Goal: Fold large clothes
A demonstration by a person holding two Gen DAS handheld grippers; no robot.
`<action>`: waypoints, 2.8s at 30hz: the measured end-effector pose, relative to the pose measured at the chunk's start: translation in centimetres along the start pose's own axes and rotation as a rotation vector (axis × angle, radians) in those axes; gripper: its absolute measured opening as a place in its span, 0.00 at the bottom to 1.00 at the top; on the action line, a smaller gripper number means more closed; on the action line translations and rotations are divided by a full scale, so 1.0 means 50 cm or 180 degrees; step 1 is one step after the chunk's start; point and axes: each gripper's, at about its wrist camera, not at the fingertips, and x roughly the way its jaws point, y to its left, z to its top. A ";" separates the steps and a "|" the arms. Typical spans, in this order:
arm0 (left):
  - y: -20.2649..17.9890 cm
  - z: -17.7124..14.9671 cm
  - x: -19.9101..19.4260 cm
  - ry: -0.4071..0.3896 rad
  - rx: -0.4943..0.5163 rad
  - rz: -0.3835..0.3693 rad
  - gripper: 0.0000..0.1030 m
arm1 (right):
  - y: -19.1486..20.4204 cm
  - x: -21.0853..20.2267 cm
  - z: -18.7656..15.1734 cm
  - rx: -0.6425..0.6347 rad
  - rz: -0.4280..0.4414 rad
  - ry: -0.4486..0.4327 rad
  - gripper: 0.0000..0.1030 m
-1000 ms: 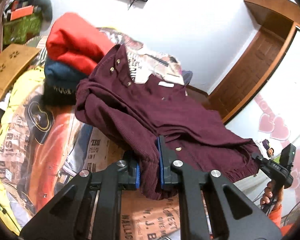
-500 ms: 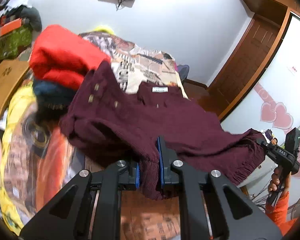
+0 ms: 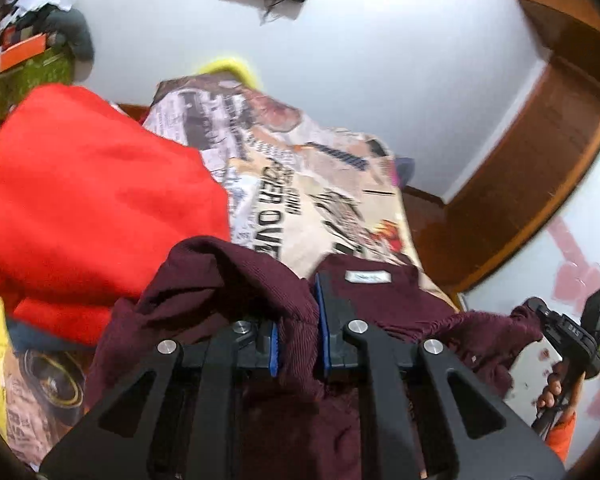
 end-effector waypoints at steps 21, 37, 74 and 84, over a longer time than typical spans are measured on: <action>-0.104 -0.054 0.026 -0.0185 0.1099 0.0730 0.87 | 0.009 0.091 0.003 -0.0262 -0.0578 0.0423 0.76; 0.075 -0.171 -0.116 -0.0303 0.0231 0.0981 0.92 | 0.168 0.015 -0.092 -0.1101 -0.0514 0.0318 0.81; 0.030 -0.140 -0.109 -0.0709 -0.0831 -0.0291 0.12 | 0.226 0.094 -0.168 -0.1074 -0.0417 0.0816 0.81; -0.046 -0.074 -0.198 -0.1182 -0.0639 -0.0044 0.12 | 0.320 0.204 -0.230 -0.1128 -0.0001 0.1229 0.84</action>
